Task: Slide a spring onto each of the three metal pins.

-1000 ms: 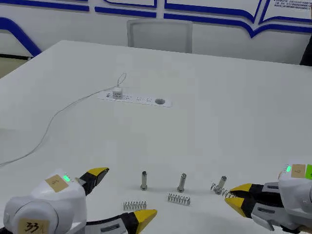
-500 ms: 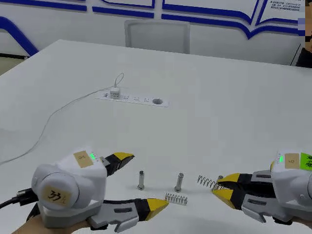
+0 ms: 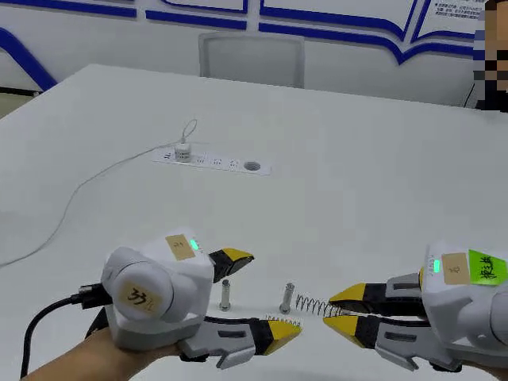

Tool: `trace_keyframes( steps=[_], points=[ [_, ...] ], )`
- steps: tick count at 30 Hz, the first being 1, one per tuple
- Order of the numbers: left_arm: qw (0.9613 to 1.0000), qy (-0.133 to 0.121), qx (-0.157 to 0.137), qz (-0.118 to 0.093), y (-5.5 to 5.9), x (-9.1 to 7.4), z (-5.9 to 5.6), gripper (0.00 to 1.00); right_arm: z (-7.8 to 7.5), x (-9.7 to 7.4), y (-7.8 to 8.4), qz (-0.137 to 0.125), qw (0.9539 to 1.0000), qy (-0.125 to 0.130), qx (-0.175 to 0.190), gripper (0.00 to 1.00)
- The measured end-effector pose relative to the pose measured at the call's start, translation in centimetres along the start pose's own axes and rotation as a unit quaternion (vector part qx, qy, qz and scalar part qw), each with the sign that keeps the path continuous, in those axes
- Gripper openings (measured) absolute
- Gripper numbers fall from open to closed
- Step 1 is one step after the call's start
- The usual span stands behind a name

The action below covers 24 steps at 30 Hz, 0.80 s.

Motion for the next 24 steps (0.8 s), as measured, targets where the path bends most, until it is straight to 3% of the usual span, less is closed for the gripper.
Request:
trace_keyframes(
  steps=[6, 8, 13, 19, 24],
  points=[
    [0.9992, 0.037, -0.009, -0.007, -0.3, 0.0, -1.2, 0.58, 0.6, 0.1, -0.3, 0.008, 0.9995, -0.014, -0.027, 0.10],
    [0.9992, 0.040, 0.005, -0.001, -0.1, 0.0, -1.5, 0.55, 0.7, 0.1, -0.3, 0.011, 0.9993, -0.016, -0.033, 0.11],
    [0.9987, 0.051, 0.002, 0.005, 0.0, 0.1, -2.0, 0.52, 1.0, 0.2, -0.5, 0.014, 0.9987, -0.024, -0.043, 0.11],
    [0.9973, 0.072, 0.014, 0.009, 0.0, 0.1, -2.7, 0.38, 1.4, 0.4, -0.7, 0.019, 0.9974, -0.031, -0.062, 0.11],
    [0.9962, 0.081, 0.027, 0.016, 0.2, -0.1, -3.1, 0.35, 1.7, 0.3, -0.6, 0.023, 0.9967, -0.036, -0.069, 0.11]
  ],
)
Point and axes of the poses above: the centre of the closed fingertips' face, and the gripper's own axes: x roughly forward along the fingers, z roughly to its left, y roughly out of its underside, the point moved 3 cm from there along -x, roughly backward along the fingers, and after that the axes turned 11 degrees about -y, right-handed, at the moved point
